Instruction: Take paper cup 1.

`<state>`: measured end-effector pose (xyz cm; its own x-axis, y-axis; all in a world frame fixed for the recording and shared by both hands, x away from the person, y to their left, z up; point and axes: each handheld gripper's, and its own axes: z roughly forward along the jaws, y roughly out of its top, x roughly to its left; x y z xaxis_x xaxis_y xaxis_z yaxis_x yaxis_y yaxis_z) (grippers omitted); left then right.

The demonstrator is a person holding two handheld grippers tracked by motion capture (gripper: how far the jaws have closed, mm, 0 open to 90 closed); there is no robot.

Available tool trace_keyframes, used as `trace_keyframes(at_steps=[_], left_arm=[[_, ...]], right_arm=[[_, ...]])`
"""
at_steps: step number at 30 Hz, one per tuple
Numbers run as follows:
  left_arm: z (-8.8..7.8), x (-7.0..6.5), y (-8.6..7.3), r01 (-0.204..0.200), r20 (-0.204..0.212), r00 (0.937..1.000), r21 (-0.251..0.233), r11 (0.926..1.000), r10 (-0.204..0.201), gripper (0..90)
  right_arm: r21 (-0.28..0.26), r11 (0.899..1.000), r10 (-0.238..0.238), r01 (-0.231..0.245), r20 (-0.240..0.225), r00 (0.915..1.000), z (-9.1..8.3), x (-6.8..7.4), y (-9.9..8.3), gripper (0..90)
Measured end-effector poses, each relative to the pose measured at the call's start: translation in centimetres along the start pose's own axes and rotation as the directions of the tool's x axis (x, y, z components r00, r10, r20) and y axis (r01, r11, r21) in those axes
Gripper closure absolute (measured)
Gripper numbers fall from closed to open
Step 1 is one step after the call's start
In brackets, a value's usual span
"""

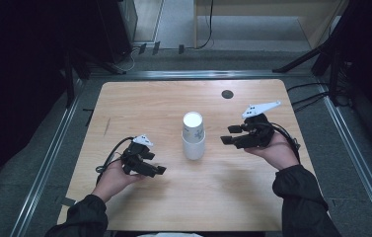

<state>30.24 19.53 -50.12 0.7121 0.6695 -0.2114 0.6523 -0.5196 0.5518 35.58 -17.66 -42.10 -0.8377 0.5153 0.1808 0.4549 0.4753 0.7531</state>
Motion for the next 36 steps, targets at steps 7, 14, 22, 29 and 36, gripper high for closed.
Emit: trace_keyframes(at_steps=[7, 14, 22, 29, 36], left_arm=[[-0.3, -0.2, -0.2, 0.0, -0.003, 1.0, -0.009, 1.0, 0.0, 23.1], [-0.9, -0.4, -0.9, -0.002, -0.003, 1.0, -0.029, 0.9996, 0.002, 23.1], [-1.5, -0.5, -1.7, 0.0, -0.005, 1.0, -0.043, 0.9991, 0.0, 23.1], [-1.9, -1.0, -2.3, -0.026, -0.007, 0.9997, -0.054, 0.9982, 0.025, 23.1], [-2.5, -1.3, -3.0, -0.016, -0.002, 0.9999, -0.074, 0.9971, 0.016, 23.1]], right_arm=[[0.028, 0.999, -0.039, 0.039, -0.003, 0.9992, -0.8, 0.2, 1.5, 43.9], [0.072, 0.993, -0.093, 0.093, 0.0, 0.9956, -0.8, 0.6, 3.3, 44.0], [0.095, 0.981, -0.17, 0.172, -0.031, 0.985, 0.2, 1.2, 5.2, 41.3], [0.136, 0.961, -0.231, 0.239, -0.077, 0.97, 1.6, 1.5, 6.6, 35.5], [0.188, 0.951, -0.23, 0.244, -0.094, 0.9687, 3.4, 1.7, 8.2, 33.5]])
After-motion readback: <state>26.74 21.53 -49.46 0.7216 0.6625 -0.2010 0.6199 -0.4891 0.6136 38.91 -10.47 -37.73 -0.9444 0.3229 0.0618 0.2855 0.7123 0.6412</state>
